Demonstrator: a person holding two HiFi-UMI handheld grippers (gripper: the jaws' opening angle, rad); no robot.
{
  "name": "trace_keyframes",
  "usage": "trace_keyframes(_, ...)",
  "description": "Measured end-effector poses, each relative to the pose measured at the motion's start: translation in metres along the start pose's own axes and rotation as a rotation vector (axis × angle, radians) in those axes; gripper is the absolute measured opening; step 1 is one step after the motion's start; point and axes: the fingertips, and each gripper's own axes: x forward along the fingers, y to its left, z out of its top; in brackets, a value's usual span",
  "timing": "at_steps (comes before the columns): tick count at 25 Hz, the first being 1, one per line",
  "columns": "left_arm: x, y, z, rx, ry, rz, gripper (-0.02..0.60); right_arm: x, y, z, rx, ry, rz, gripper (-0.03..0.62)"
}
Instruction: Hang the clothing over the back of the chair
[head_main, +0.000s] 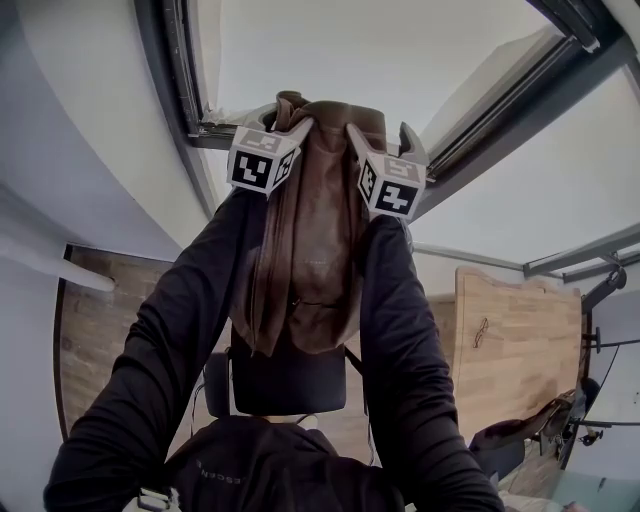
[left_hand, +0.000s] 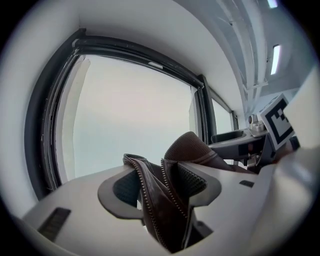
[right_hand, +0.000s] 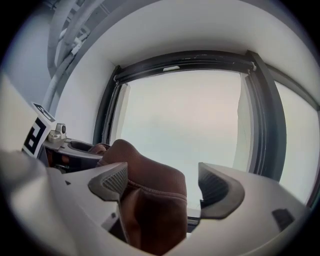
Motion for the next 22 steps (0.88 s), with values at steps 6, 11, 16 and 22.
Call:
trace_keyframes(6, -0.013, 0.008, -0.007, -0.031, 0.007, -0.04, 0.308, 0.004, 0.008, -0.008, -0.009, 0.027, 0.009, 0.449)
trace_keyframes(11, -0.019, 0.016, -0.013, 0.027, 0.038, -0.069, 0.357, 0.01, 0.014, -0.014, -0.008, 0.05, 0.019, 0.451)
trace_keyframes(16, -0.022, 0.024, -0.026, 0.05, 0.081, -0.041, 0.371, 0.01, 0.016, -0.013, -0.005, 0.054, 0.012, 0.451)
trace_keyframes(22, -0.02, 0.031, -0.054, -0.063, 0.157, -0.085, 0.405, 0.009, 0.015, -0.016, 0.002, 0.058, 0.003, 0.451)
